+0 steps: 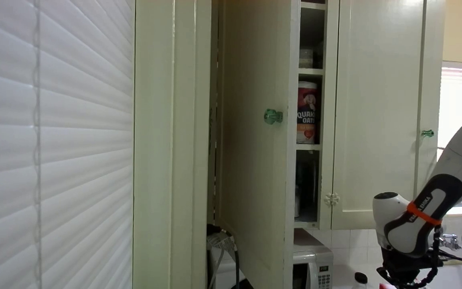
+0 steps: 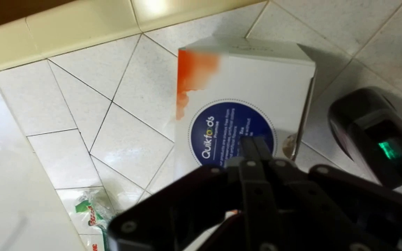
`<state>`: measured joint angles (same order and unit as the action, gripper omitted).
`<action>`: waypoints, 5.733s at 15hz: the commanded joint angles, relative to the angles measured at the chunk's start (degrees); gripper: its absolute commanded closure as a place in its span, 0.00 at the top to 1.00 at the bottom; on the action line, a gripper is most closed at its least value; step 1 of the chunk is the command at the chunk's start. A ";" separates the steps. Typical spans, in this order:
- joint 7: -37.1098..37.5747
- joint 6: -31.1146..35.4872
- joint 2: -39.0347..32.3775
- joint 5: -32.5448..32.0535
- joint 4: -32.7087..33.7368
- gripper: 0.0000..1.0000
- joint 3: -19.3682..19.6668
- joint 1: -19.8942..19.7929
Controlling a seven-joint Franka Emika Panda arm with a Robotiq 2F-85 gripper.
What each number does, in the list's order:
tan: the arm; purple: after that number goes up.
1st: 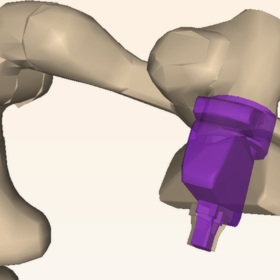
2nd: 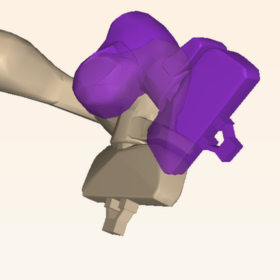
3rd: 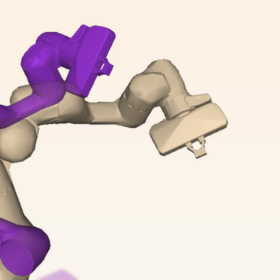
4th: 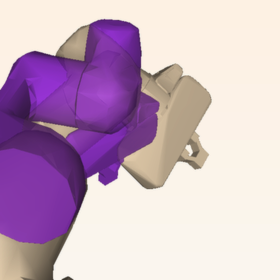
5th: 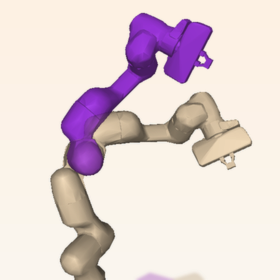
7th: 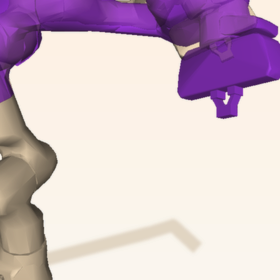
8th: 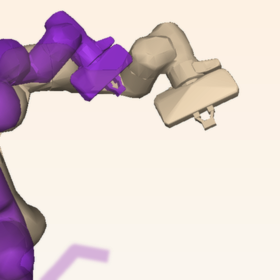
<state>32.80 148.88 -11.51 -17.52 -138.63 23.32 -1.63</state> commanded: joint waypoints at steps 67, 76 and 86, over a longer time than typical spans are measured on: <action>-3.62 -0.59 -10.19 16.62 8.46 1.00 -2.99 -6.17; -4.80 -1.55 -9.86 16.40 8.67 1.00 -2.61 -6.40; -7.69 -2.77 -8.55 16.62 8.69 1.00 -2.55 -7.30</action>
<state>26.97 148.17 -21.09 -1.09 -130.27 21.07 -7.88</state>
